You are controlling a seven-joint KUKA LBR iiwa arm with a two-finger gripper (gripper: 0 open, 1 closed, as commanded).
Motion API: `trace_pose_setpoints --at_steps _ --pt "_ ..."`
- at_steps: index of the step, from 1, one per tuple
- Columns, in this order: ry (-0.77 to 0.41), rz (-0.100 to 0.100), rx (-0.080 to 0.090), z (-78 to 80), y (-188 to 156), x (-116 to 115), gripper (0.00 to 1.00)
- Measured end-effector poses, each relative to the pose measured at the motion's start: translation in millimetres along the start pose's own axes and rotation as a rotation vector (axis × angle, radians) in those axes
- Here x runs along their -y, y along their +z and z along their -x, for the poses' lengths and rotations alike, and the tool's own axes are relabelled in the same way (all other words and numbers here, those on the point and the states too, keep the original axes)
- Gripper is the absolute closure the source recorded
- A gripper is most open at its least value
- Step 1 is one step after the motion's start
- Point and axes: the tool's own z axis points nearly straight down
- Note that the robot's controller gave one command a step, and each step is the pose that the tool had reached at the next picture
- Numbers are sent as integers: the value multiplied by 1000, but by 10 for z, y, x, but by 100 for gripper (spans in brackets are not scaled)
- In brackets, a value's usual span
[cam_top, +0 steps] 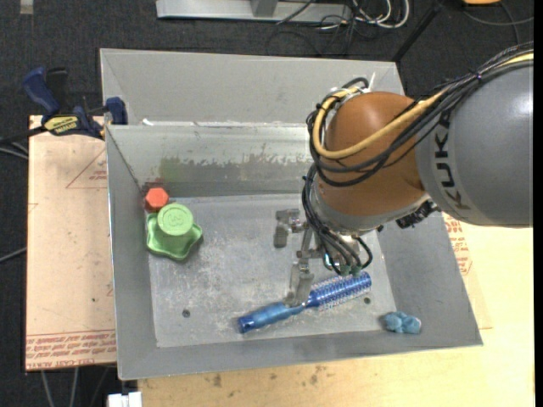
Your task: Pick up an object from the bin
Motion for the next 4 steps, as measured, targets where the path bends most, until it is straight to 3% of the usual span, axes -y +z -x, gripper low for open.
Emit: trace_pose_setpoints --at_steps 1,2,3,4 --pt "60 2 13 -177 1454 366 0" --pt "-80 0 10 -194 1126 319 0" --pt "-284 0 12 -227 1109 316 0" --pt "-477 -2 23 -116 1406 338 0"
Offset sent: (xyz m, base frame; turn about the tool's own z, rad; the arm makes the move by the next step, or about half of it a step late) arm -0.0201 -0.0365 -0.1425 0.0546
